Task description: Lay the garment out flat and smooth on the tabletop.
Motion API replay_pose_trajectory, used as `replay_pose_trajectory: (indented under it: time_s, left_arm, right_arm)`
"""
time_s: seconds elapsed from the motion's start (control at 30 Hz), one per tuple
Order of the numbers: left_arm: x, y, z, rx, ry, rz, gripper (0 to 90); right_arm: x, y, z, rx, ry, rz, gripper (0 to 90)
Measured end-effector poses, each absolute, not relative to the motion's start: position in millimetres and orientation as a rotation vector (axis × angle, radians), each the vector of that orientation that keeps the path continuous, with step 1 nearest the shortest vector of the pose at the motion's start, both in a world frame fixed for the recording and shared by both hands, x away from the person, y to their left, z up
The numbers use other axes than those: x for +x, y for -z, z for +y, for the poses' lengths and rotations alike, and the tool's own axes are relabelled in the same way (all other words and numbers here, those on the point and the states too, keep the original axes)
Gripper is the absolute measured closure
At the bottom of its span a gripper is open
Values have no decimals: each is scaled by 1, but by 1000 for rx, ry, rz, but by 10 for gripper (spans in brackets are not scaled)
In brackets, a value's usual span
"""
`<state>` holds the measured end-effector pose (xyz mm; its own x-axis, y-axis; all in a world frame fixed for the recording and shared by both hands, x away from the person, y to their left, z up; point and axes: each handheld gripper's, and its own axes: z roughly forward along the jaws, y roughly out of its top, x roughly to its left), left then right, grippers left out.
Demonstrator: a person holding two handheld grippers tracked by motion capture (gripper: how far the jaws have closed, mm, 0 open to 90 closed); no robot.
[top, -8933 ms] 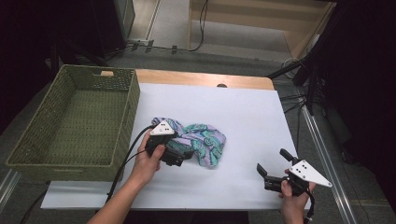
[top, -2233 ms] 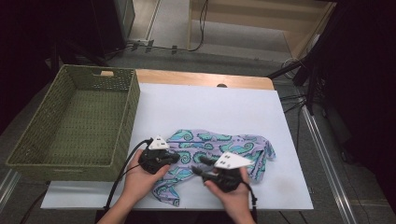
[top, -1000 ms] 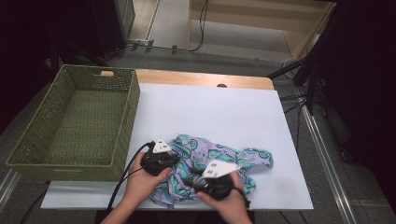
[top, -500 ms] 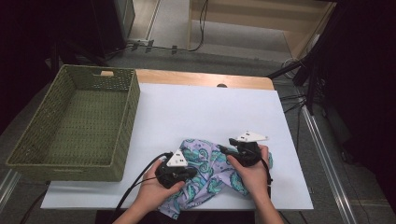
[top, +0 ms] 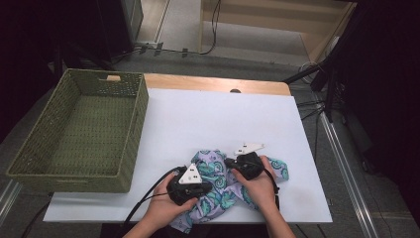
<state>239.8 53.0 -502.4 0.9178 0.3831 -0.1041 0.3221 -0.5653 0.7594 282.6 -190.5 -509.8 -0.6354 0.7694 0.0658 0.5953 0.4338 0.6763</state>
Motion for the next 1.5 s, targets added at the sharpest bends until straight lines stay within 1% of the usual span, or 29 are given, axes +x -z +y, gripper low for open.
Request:
replay_pose_trajectory:
  time_s: [0.1,0.17,0.27,0.37,0.47,0.57,0.6,0.63,0.7,0.8,0.9,0.97,1.0,1.1,1.13,1.23,1.27,1.33,1.37,1.4,1.43,1.47,1.5]
  left_arm:
    - [242,490,62,2138,-159,535,885]
    - [245,482,70,2076,-178,579,883]
    - [249,476,77,2048,-141,610,883]
    - [249,476,75,2047,-93,591,884]
    - [246,477,68,2068,-14,522,882]
    - [241,480,59,2107,-3,475,883]
    - [239,483,55,2130,-2,472,884]
    - [238,485,53,2142,-3,477,884]
    - [236,492,45,2168,25,478,885]
    - [227,501,33,2210,48,435,885]
    - [219,506,25,2248,32,401,887]
    - [215,507,24,2253,17,385,888]
    - [214,507,24,2252,22,381,888]
    - [212,508,26,2253,22,371,889]
    - [212,508,26,2255,18,370,889]
    - [212,509,26,2254,15,374,890]
    - [212,509,26,2254,10,376,890]
    - [211,509,26,2252,5,380,891]
    - [211,508,26,2252,3,381,891]
    - [211,508,26,2251,2,382,891]
    - [211,508,27,2251,2,385,891]
    - [211,508,26,2250,2,386,891]
    - [211,507,26,2246,-1,389,891]
  right_arm:
    - [277,499,-214,1286,-1088,2304,867]
    - [272,489,-235,1333,-1124,2182,868]
    - [261,478,-264,1376,-1156,2075,868]
    - [251,474,-286,1423,-1175,2042,868]
    - [240,469,-290,1416,-1126,2077,867]
    - [237,470,-289,1409,-1114,2110,855]
    - [236,468,-289,1401,-1127,2102,836]
    - [236,466,-286,1386,-1159,2098,808]
    - [236,462,-279,1353,-1197,2112,795]
    - [240,460,-255,1277,-1236,2184,736]
    - [250,457,-226,1189,-1236,2224,647]
    - [259,456,-207,1150,-1255,2244,550]
    - [266,457,-197,1116,-1232,2273,540]
    - [287,469,-170,1086,-1153,2374,474]
    - [292,474,-163,1111,-1125,2383,440]
    - [303,489,-148,1187,-1049,2456,296]
    - [304,495,-145,1224,-1017,2479,288]
    - [303,503,-141,1231,-959,2496,328]
    - [302,505,-140,1224,-951,2482,391]
    - [300,504,-141,1211,-951,2475,526]
    - [299,503,-143,1199,-963,2494,636]
    - [299,503,-145,1196,-979,2516,730]
    - [298,502,-147,1184,-997,2531,782]
